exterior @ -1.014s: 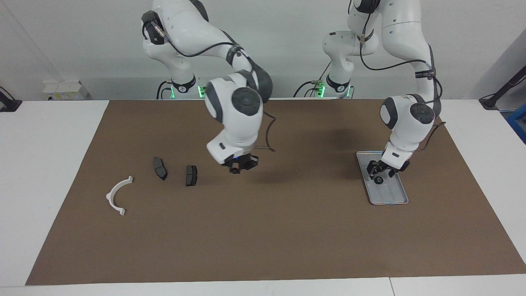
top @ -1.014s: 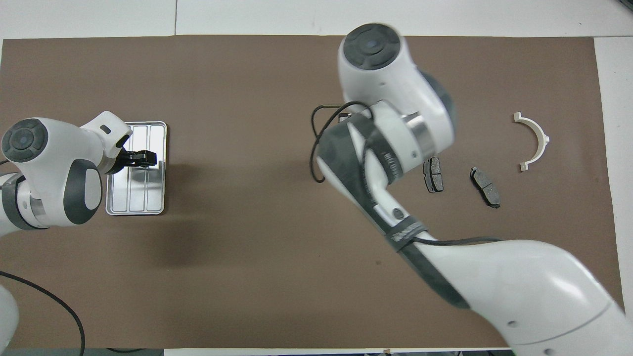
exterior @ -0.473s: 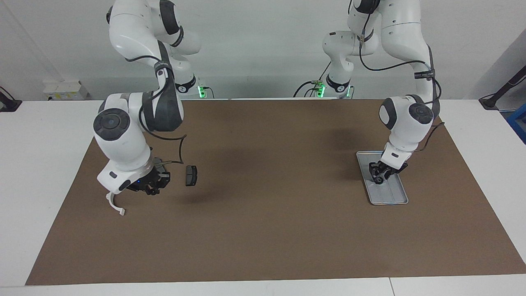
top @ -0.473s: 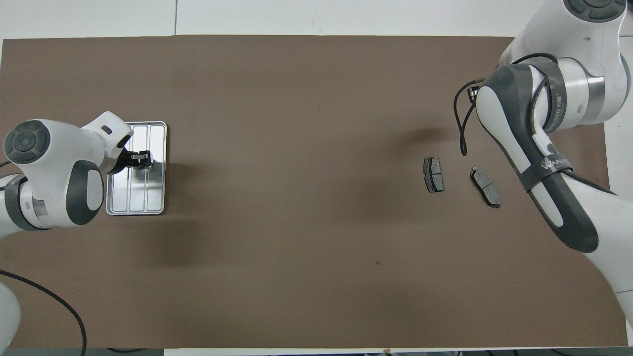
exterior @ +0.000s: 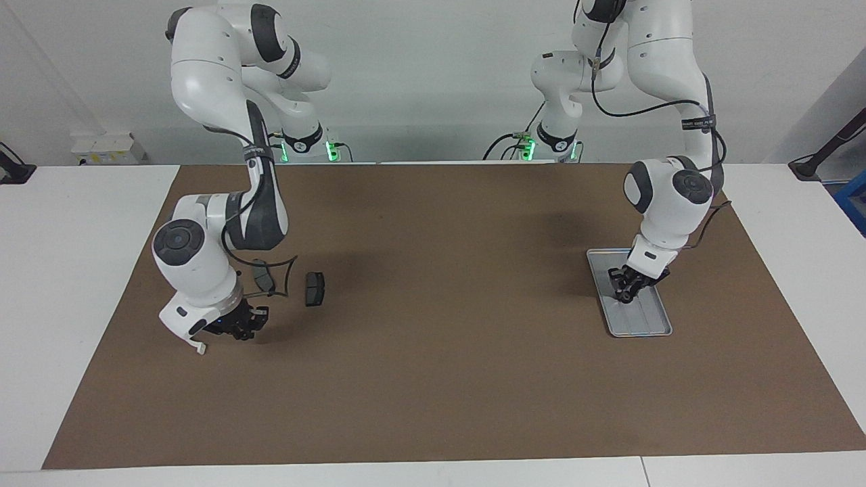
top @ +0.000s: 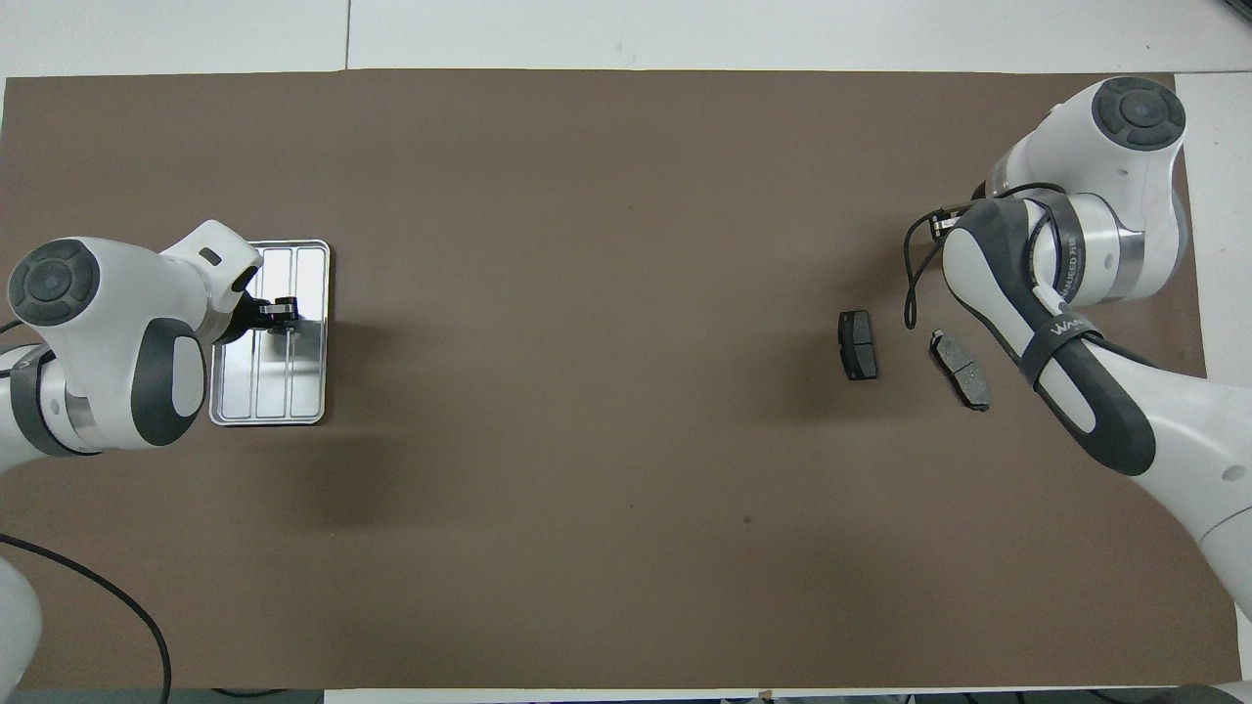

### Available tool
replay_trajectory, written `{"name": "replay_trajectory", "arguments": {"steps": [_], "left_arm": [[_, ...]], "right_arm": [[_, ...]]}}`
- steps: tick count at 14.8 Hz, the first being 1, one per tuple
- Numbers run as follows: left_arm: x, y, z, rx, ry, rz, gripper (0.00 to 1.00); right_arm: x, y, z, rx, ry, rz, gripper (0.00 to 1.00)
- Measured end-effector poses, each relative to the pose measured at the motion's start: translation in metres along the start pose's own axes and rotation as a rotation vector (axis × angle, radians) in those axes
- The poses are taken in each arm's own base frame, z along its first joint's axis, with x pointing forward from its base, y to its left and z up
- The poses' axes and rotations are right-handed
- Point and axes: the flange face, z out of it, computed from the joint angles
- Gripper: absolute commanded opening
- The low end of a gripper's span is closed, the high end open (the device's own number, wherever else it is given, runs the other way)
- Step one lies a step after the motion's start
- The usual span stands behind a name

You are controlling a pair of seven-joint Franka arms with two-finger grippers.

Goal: Place bearing gear from tray to pile
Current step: 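Carry the ring beside the brake pads and open the right gripper, then carry the second dark ring to the table center with the left gripper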

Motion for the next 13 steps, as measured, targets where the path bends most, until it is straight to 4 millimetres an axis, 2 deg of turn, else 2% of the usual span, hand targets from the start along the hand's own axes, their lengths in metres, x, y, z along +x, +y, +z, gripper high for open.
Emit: {"name": "replay_trajectory", "arguments": {"steps": [3,4,5,8,9,11,12,13], "left_arm": [[0.001,0.000,-0.001,0.000,-0.001,-0.004,0.16],[0.003,-0.001,-0.005,0.000,-0.006,-0.006,0.16],[0.007,-0.001,-0.011,0.001,-0.019,-0.007,0.16],[0.022,0.000,-0.040,0.001,-0.037,-0.020,0.15],[0.025,0.001,-0.048,0.001,-0.036,-0.038,0.15],[0.029,0.017,-0.065,-0.002,-0.048,-0.080,0.15],[0.031,0.057,-0.082,-0.005,-0.052,-0.109,0.15],[0.031,0.074,-0.087,-0.005,-0.056,-0.132,0.15]], "right_arm": [[-0.002,-0.001,0.010,0.002,0.021,-0.002,0.00],[-0.002,-0.002,0.011,0.002,0.023,-0.002,0.30],[-0.002,-0.002,0.011,0.002,0.023,-0.002,0.99],[-0.002,-0.007,0.006,0.003,0.018,-0.010,1.00],[-0.003,-0.016,-0.004,0.002,-0.001,-0.023,1.00],[-0.007,-0.044,-0.049,-0.007,-0.026,-0.058,1.00],[-0.017,-0.071,-0.108,-0.020,-0.016,-0.086,1.00],[-0.022,-0.075,-0.125,-0.023,-0.015,-0.092,1.00]]}}
